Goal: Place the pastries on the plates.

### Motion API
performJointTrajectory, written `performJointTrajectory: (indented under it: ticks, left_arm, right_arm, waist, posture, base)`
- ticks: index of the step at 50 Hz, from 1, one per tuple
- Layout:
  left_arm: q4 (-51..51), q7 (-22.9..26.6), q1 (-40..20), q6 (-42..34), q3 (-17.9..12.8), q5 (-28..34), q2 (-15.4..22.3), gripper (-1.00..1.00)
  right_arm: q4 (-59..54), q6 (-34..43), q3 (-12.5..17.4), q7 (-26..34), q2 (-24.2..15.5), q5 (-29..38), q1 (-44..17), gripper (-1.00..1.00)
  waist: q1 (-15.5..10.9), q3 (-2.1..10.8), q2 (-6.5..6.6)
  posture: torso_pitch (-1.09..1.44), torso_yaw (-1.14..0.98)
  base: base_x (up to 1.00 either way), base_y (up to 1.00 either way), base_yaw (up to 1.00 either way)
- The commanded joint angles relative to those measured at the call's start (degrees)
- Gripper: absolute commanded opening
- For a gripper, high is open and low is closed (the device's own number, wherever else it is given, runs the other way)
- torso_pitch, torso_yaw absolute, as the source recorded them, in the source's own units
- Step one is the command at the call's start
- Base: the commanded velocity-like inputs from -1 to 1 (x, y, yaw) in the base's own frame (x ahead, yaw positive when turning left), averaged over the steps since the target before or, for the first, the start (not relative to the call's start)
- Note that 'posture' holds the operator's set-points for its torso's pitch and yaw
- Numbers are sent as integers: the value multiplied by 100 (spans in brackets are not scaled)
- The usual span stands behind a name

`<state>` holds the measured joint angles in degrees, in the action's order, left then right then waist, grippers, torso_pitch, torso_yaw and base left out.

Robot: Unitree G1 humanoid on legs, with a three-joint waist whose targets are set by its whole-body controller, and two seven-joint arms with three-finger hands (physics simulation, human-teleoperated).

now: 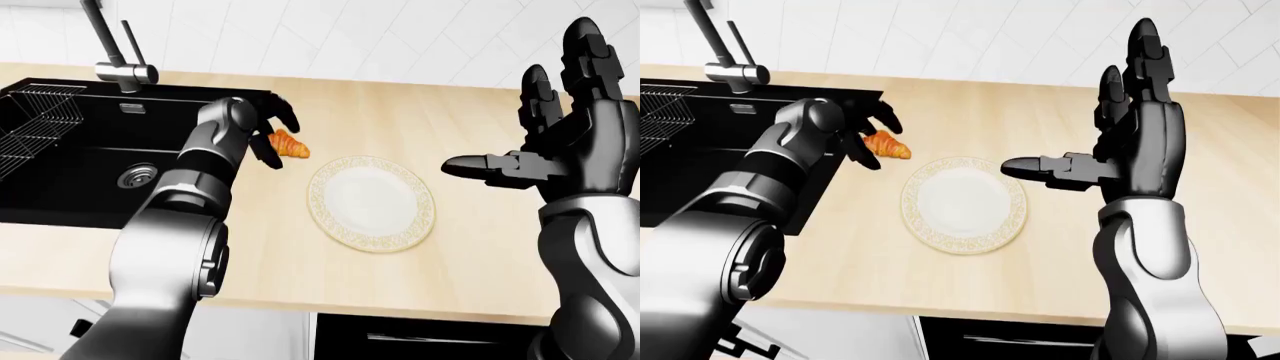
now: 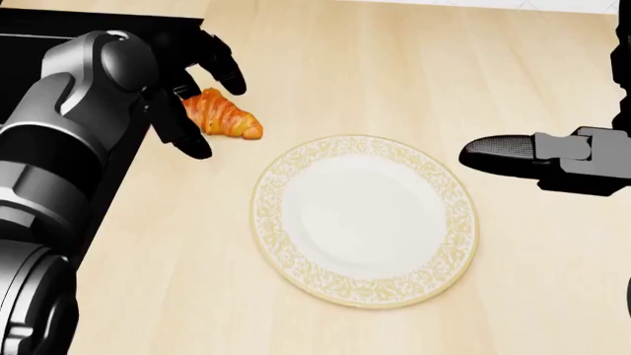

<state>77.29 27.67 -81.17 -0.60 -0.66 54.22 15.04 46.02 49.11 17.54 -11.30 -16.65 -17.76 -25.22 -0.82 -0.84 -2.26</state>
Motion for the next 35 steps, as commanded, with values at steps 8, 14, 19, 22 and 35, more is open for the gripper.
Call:
performJointTrajectory:
  ticks: [8, 14, 19, 22, 35]
  left_arm:
    - [-26, 241, -86, 22, 14, 43, -19, -13]
    - [-28, 238, -14, 99, 81, 160, -61, -17]
    - [-37, 215, 32, 144, 114, 233, -99, -25]
    - [-53, 165, -81, 139, 85, 232, -71, -28]
    - [-121, 32, -569, 167, 15, 138, 67, -41]
  right_arm:
    - [93, -103, 42, -50, -118, -26, -256, 100]
    - [129, -90, 70, -77, -140, -67, -234, 100]
    - [142, -112, 68, -90, -127, -69, -197, 100]
    - [131, -141, 49, -91, -121, -49, -173, 100]
    - [53, -138, 24, -81, -116, -24, -256, 100]
  waist:
    - [12, 146, -3]
    - [9, 166, 1]
    - [9, 179, 7]
    - [9, 181, 8]
    - [29, 107, -9]
  posture:
    - [0, 0]
    - [0, 0]
    - [0, 0]
    - [0, 0]
    - [0, 0]
  base:
    - [0, 0, 0]
    - [0, 0, 0]
    - [0, 0, 0]
    - [0, 0, 0]
    - [0, 0, 0]
